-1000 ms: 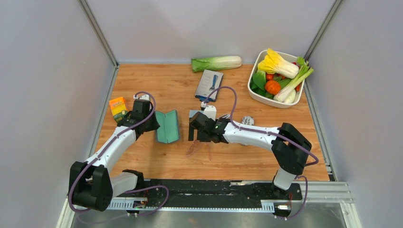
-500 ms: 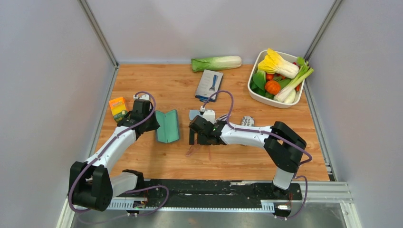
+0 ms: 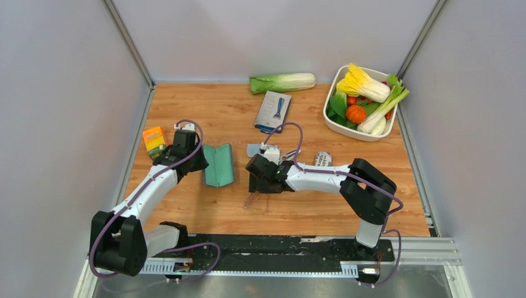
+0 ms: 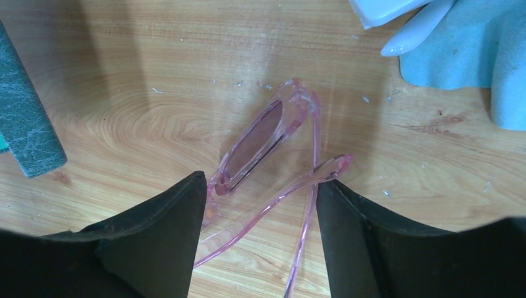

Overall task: Organize the sunglasses
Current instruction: Adjust the sunglasses at the center of the board.

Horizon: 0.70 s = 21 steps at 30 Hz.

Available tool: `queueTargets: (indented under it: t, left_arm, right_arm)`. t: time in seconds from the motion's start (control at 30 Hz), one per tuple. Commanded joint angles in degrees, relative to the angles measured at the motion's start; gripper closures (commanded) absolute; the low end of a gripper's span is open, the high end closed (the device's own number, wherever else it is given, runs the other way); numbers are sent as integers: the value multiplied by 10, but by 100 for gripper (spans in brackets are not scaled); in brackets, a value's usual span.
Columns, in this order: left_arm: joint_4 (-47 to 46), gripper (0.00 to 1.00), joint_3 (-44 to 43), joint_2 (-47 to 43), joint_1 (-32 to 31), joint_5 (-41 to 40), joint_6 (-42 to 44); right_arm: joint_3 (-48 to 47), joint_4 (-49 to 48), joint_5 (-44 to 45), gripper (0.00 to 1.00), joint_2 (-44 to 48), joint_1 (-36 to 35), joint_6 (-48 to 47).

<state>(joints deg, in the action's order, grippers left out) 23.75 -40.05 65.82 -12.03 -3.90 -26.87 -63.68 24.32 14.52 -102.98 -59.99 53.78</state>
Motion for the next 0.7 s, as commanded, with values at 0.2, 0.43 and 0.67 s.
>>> queueTargets:
  t: [0.2, 0.43, 0.67]
  left_arm:
    - [-30, 82, -4, -5, -2, 10, 2]
    - [-30, 82, -6, 5, -3, 10, 3]
    - [-36, 82, -22, 26, -3, -8, 0]
  right_arm:
    - [-14, -16, 16, 51, 7, -1, 20]
    - [-48, -10, 18, 62, -6, 18, -22]
    - [-58, -9, -6, 36, 7, 48, -82]
